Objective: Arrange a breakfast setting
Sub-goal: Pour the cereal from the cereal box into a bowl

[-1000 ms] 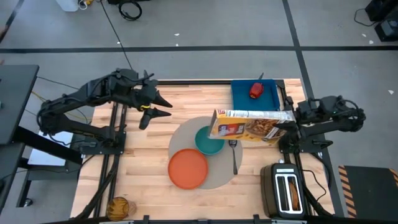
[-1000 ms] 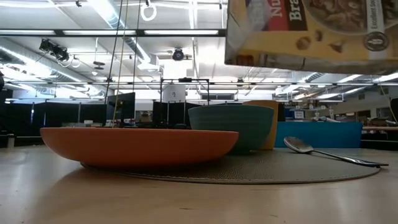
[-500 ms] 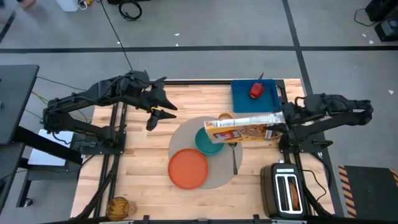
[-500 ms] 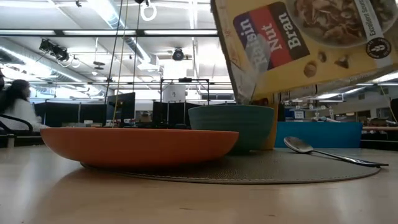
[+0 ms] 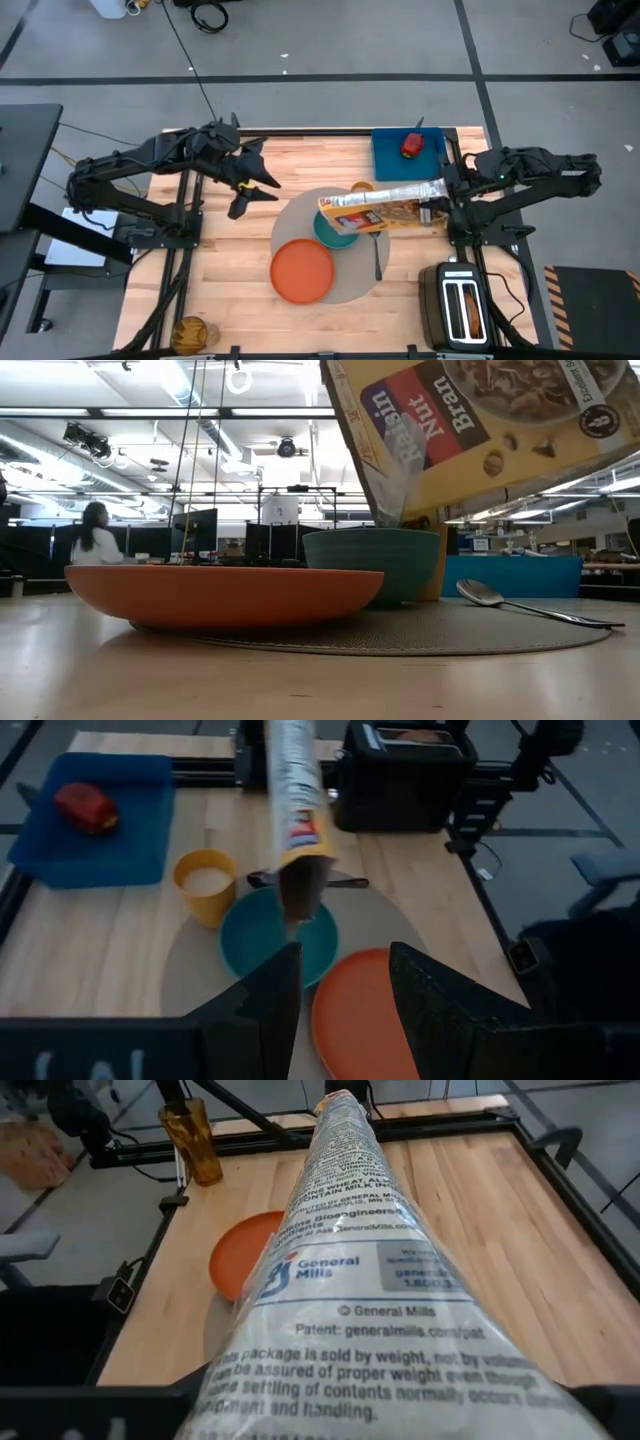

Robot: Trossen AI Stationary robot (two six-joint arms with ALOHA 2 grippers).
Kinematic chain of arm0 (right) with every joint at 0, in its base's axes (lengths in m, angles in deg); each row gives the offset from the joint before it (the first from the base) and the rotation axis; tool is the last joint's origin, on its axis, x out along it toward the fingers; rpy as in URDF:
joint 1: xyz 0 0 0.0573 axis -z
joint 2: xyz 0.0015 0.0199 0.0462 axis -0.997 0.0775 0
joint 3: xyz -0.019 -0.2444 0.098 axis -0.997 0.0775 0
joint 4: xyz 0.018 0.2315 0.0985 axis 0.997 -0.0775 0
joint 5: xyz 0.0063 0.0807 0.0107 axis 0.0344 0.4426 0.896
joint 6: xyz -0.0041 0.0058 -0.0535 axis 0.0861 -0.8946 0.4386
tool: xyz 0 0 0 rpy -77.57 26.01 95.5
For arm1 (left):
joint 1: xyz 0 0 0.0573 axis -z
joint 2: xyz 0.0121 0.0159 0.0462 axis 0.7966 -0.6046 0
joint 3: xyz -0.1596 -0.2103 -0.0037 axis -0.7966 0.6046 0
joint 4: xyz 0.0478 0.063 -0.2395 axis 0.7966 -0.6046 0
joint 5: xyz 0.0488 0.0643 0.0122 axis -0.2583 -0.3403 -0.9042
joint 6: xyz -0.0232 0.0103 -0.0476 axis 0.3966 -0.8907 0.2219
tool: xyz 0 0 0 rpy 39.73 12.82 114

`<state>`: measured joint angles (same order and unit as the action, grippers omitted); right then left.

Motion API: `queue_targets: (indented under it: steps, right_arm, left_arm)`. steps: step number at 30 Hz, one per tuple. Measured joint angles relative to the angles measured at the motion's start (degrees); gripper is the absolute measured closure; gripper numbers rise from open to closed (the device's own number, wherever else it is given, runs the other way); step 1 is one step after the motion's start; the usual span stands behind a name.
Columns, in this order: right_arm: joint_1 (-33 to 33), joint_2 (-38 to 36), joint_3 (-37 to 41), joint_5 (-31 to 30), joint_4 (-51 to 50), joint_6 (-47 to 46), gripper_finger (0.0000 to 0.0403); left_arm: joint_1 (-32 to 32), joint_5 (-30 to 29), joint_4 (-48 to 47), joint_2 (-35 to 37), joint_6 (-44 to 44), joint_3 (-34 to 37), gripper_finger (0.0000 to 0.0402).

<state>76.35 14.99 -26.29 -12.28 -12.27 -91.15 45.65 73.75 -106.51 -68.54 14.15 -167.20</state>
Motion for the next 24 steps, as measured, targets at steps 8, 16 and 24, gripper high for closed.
queue_targets:
  steps: [8, 16, 24]
  right_arm:
    - [0.0, -1.6, 0.0, -1.5, -1.4, 0.2, 0.0230]
    - [0.0, -3.2, 0.0, -1.5, -1.6, 3.4, 0.0230]
    - [0.0, 3.2, -2.4, 0.0, -2.6, 8.3, 0.0231]
  left_arm:
    - [6.0, -0.6, 0.0, 0.0, 1.5, 0.0, 0.0242]
    - [9.0, -11.3, 0.9, -0.1, 2.7, 0.0, 0.0242]
    - [5.6, -13.7, 0.1, -3.4, 1.9, 0.0, 0.0242]
